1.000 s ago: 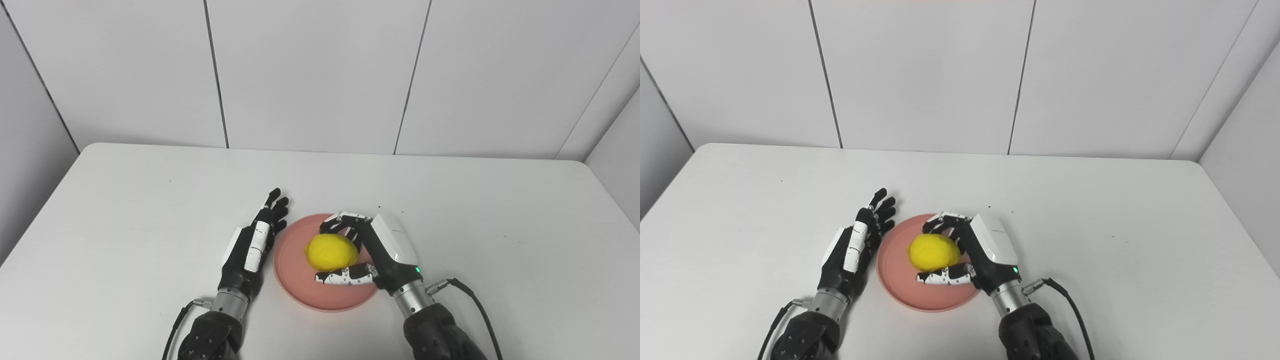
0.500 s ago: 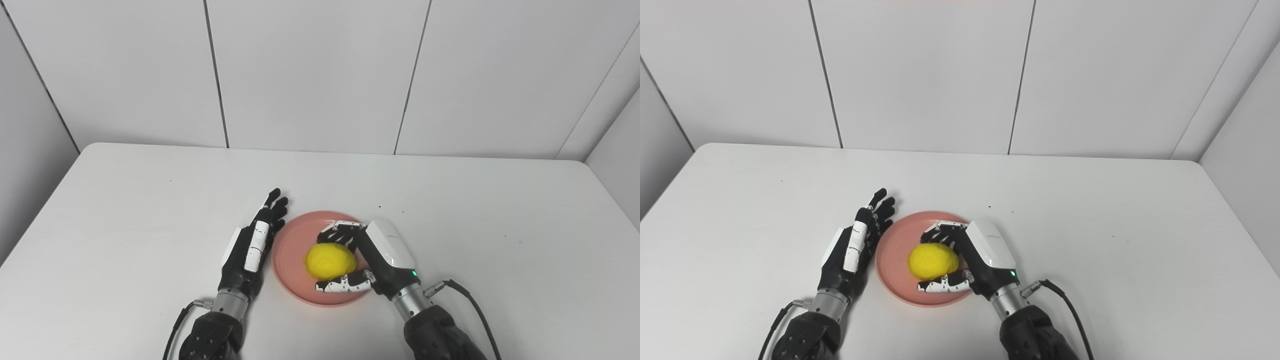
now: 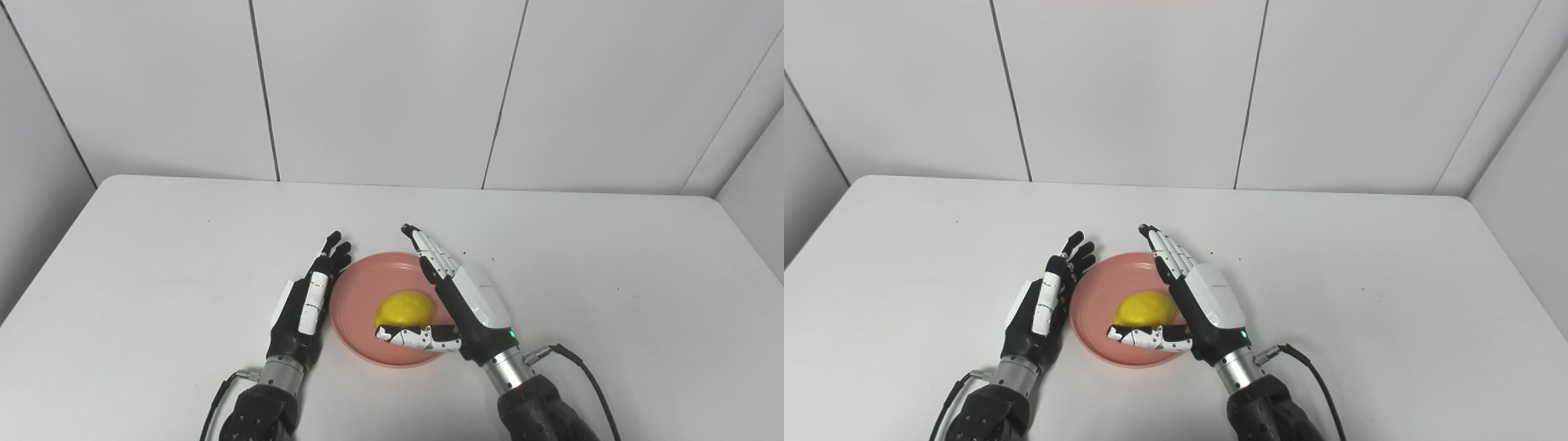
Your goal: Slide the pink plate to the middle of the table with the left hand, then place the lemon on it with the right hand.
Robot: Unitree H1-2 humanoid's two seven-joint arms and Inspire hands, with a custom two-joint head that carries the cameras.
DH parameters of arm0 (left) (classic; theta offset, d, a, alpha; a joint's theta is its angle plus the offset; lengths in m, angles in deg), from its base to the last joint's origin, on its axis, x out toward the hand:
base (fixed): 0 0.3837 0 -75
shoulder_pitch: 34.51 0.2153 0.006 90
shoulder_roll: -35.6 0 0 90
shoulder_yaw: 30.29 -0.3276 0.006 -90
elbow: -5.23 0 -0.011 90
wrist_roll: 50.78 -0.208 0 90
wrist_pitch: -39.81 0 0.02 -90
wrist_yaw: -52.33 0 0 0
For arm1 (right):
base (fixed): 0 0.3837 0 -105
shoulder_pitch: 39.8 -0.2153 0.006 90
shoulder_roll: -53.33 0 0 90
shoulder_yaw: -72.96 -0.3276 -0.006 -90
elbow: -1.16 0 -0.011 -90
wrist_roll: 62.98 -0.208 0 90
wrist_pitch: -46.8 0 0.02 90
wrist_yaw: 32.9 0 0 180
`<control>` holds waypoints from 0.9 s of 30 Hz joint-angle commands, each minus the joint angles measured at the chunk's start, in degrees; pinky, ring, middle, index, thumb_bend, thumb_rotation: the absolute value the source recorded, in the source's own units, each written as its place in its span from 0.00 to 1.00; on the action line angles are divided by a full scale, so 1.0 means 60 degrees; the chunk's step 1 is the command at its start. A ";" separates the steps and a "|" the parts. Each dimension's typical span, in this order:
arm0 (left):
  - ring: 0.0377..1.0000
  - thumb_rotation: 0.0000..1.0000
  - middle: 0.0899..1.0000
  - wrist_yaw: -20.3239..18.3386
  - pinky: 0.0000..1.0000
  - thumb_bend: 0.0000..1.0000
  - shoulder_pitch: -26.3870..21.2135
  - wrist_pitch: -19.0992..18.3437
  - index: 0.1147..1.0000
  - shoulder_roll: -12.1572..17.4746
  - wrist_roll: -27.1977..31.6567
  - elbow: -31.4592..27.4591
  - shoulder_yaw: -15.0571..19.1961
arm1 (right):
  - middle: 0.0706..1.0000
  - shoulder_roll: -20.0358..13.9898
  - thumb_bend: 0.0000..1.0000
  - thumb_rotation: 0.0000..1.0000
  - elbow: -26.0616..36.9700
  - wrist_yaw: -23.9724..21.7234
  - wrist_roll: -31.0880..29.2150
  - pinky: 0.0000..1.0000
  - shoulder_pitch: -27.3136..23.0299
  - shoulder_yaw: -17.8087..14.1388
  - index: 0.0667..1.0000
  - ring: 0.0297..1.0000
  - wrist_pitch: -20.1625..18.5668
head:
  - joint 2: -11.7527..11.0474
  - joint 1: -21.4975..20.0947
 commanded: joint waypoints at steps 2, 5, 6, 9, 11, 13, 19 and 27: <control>0.95 1.00 0.95 -0.0055 0.96 0.82 0.0012 0.0204 0.94 -0.0115 0.0110 -0.0115 -0.0038 | 1.00 -0.0077 0.65 0.85 0.0520 0.0071 -0.0255 1.00 -0.0094 -0.0206 1.00 1.00 0.0445 | 0.0005 0.0011; 0.95 1.00 0.95 -0.0067 0.96 0.82 0.0018 0.0204 0.94 -0.0072 0.0067 -0.0121 -0.0054 | 1.00 -0.0158 0.66 0.87 0.0707 -0.0036 -0.0510 1.00 -0.0041 -0.0328 1.00 1.00 0.0467 | 0.0005 0.0011; 0.96 1.00 0.95 -0.0067 0.96 0.82 0.0019 0.0191 0.94 -0.0058 0.0053 -0.0131 -0.0057 | 1.00 -0.0173 0.66 0.87 0.0728 0.0007 -0.0617 1.00 -0.0008 -0.0396 1.00 1.00 0.0523 | 0.0004 -0.0019; 0.96 1.00 0.95 -0.0099 0.97 0.82 0.0001 0.0206 0.95 -0.0013 0.0056 -0.0124 -0.0058 | 1.00 -0.0082 0.72 0.92 0.0825 0.0039 -0.1106 0.99 0.0180 -0.0689 1.00 1.00 0.0399 | 0.0009 -0.0036; 0.97 1.00 0.96 -0.0137 0.98 0.81 -0.0033 0.0232 0.96 0.0014 0.0117 -0.0114 -0.0037 | 1.00 0.0024 0.74 0.94 0.0971 -0.0023 -0.1488 0.96 0.0382 -0.0991 1.00 1.00 0.0031 | 0.0003 -0.0036; 0.98 1.00 0.97 -0.0187 0.99 0.80 -0.0072 0.0230 0.97 0.0034 0.0229 -0.0115 0.0009 | 1.00 0.0114 0.73 0.96 0.1122 0.0035 -0.1328 0.90 0.0573 -0.1274 1.00 0.97 -0.0479 | 0.0016 -0.0029; 0.99 1.00 0.99 -0.0220 1.00 0.78 -0.0181 0.0425 0.99 0.0219 0.0317 -0.0028 0.0160 | 1.00 0.0358 0.68 1.00 0.1189 -0.0626 -0.2919 0.98 0.0867 -0.2002 1.00 0.99 -0.1391 | 0.0011 -0.0083; 0.98 1.00 0.97 0.0012 0.98 0.76 -0.0186 0.0917 0.98 0.0426 -0.0129 0.0203 0.0273 | 0.98 0.0592 0.73 1.00 0.0866 -0.0685 -0.3446 0.97 0.0934 -0.2284 0.98 0.98 -0.2198 | 0.0048 -0.0159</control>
